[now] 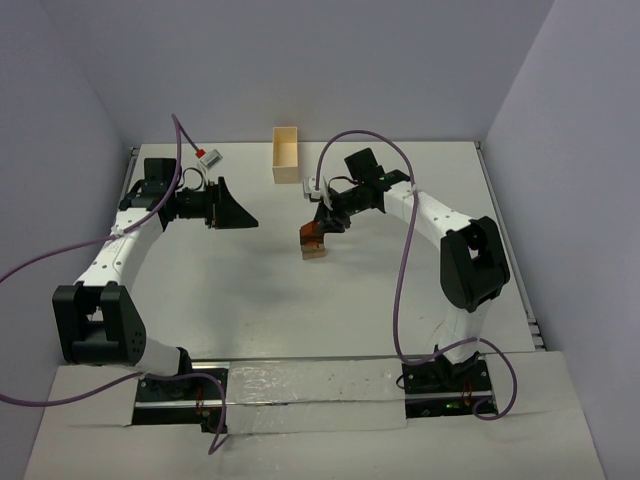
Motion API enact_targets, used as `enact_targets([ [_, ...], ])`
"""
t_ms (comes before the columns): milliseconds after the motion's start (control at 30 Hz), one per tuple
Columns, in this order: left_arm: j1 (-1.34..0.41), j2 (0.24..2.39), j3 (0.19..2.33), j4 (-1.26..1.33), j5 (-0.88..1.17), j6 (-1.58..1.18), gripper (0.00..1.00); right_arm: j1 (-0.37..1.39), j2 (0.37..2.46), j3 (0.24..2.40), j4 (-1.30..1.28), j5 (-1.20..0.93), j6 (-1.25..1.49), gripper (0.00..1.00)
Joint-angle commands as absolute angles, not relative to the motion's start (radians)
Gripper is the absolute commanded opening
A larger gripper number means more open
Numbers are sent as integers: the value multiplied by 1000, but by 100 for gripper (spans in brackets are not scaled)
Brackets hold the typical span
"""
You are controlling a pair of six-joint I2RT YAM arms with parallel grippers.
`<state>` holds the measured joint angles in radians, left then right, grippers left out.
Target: Build the wood block tower
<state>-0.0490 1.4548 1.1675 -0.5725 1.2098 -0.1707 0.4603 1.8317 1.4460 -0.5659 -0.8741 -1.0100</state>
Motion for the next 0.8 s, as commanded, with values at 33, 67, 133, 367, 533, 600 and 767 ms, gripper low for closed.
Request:
enact_targets([
  [33,-40,1456,1209,-566,1241,-144,99,466,1822,1453,-552,-911,-997,10],
  [67,-40,1457,1209,-566,1242,-145,99,467,1822,1454,-553,-913,-995,10],
  [133,-39,1457,1208,-565,1243,-146,99,468,1824,1453,-554,-914,-994,10],
  [367,-38,1454,1207,-568,1243,-144,99,469,1832,1454,-554,-896,-1000,10],
  [533,-37,1457,1206,-569,1246,-142,99,469,1836,1456,-554,-897,-997,14],
  [600,-37,1457,1208,-571,1247,-141,99,469,1840,1457,-556,-895,-1000,17],
  [767,-37,1462,1212,-574,1247,-140,99,469,1845,1466,-565,-896,-1003,21],
])
